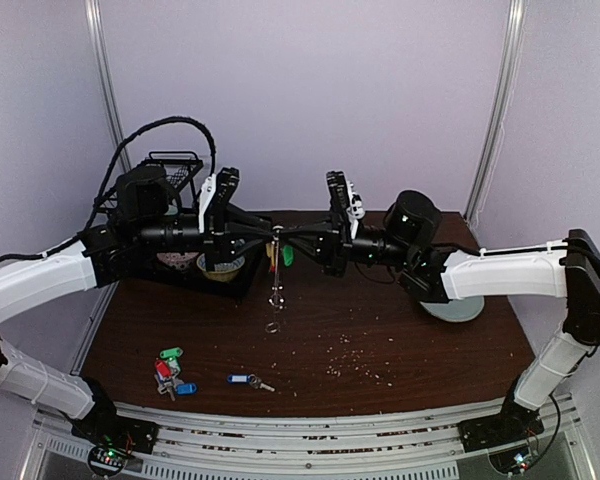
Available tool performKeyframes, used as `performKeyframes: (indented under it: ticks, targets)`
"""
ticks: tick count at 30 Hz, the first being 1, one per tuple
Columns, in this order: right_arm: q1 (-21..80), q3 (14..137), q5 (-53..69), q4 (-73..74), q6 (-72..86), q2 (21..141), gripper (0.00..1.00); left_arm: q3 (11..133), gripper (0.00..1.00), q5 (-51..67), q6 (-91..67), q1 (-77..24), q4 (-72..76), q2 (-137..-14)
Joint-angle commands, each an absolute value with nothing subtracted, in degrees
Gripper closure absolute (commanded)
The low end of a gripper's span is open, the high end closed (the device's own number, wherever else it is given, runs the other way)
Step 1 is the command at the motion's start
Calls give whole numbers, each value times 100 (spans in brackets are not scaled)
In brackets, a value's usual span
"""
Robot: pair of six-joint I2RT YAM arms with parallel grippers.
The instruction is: Put the keys on the keyring
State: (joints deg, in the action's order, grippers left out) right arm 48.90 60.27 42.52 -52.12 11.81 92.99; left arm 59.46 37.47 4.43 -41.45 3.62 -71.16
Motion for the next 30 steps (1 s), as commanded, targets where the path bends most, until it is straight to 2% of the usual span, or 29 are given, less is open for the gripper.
performKeyframes:
  ticks: [1,11,12,15,21,22,24,25,30]
  targets:
    - [4965,6083,4273,-5421,1081,9070,100,5865,80,3797,331,-4156,760,-7160]
    - [5018,6118,4224,-5299,960,9010,100,5880,83,3835,406,-4216,645,-7268]
    - [5013,6124,4219,-5292,952,9009,100,5887,84,3864,412,-4226,638,-7281]
    - [5013,6120,4219,-5266,928,9009,100,5903,100,3895,455,-4236,598,-7267]
    - [5001,6170,4142,-4744,574,8883,100,5872,100,3560,616,-4260,520,-7120]
    - [4977,6234,4088,-4359,353,8833,98,5898,100,3394,701,-4260,424,-7094]
    - [4899,6552,3954,-2972,-312,8724,80,5986,100,3000,951,-4256,142,-7058]
    - [4852,6759,3838,-2265,-681,8674,75,6031,100,2802,1082,-4254,13,-7048]
    - [4755,8372,3531,836,-2577,8875,64,6117,100,2316,1466,-4263,-304,-6913]
